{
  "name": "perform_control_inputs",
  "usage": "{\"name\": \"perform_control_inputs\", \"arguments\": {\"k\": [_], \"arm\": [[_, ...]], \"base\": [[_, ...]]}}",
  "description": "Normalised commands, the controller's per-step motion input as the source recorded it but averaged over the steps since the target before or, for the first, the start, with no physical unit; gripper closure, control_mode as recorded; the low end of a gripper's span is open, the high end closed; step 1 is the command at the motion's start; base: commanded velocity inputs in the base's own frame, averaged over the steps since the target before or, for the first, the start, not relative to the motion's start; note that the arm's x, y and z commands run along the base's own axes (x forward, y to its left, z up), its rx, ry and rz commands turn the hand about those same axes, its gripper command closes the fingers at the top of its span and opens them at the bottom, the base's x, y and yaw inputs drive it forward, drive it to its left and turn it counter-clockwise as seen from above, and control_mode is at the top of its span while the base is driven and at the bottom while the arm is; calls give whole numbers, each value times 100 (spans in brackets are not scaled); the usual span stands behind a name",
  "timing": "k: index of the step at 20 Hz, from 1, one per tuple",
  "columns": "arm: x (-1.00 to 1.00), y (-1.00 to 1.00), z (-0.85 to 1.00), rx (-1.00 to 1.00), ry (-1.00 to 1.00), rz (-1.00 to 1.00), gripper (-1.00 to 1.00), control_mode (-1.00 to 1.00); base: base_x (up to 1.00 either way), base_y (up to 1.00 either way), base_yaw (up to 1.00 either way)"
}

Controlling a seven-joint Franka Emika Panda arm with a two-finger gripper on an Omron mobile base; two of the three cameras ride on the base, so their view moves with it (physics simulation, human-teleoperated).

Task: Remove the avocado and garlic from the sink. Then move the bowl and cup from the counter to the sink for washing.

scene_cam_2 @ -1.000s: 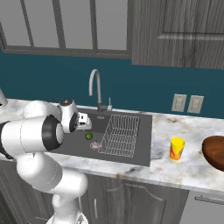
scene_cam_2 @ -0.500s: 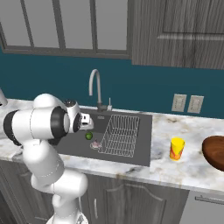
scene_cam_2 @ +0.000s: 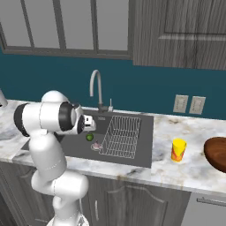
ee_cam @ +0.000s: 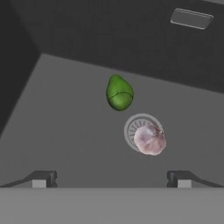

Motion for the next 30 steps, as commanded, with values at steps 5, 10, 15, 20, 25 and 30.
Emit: {"name": "perform_control_inputs", "arguments": {"k": [5,10,15,20,25,30], "arm": [[27,6,-16,0,-2,0,-100,-100],[24,6,-16,0,-4,0,-100,-100],[22,4,-18,0,-3,0,-100,-100],[18,1,-18,0,-1,0,-100,-100],[19,0,-19,0,0,0,-100,-100],[19,0,-18,0,-1,0,-100,-100]], "base": [[0,0,0],[0,0,0],[0,0,0],[0,0,0],[0,0,0],[0,0,0]]}}
